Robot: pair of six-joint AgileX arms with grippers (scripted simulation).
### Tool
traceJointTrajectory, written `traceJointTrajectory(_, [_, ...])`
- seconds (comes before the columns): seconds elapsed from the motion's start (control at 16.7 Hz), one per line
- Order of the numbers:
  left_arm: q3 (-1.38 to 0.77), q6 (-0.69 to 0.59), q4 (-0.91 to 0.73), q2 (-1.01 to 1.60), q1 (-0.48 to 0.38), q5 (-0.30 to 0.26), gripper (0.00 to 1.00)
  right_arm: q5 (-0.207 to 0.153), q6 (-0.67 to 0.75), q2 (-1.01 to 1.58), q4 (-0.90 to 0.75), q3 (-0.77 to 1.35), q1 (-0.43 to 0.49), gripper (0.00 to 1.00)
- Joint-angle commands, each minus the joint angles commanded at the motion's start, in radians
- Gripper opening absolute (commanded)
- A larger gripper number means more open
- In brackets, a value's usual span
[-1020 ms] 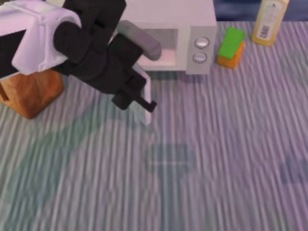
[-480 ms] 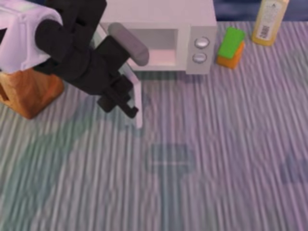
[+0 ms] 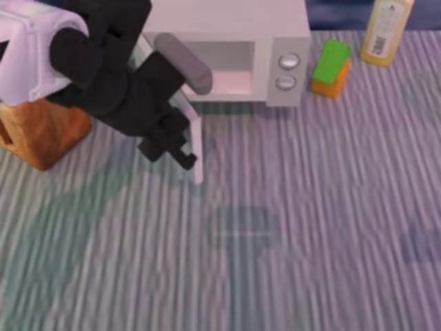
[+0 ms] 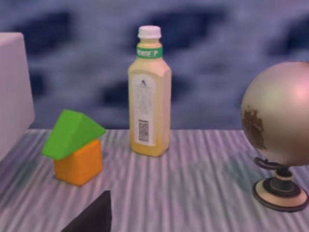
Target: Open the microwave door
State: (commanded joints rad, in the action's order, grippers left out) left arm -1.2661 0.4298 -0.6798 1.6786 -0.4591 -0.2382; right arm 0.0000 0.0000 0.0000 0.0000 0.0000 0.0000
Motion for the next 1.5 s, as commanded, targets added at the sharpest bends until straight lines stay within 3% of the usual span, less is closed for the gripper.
traceJointTrajectory(1.14, [0.001, 0.001, -0.002, 0.0, -0.002, -0.006, 0.0, 0.0, 0.0, 0.0, 0.0, 0.0, 0.0, 1.0])
traceJointTrajectory(1.5, [0.006, 0.147, -0.04, -0.017, 0.058, -0.069, 0.0, 0.0, 0.0, 0.0, 0.0, 0.0, 0.0, 1.0])
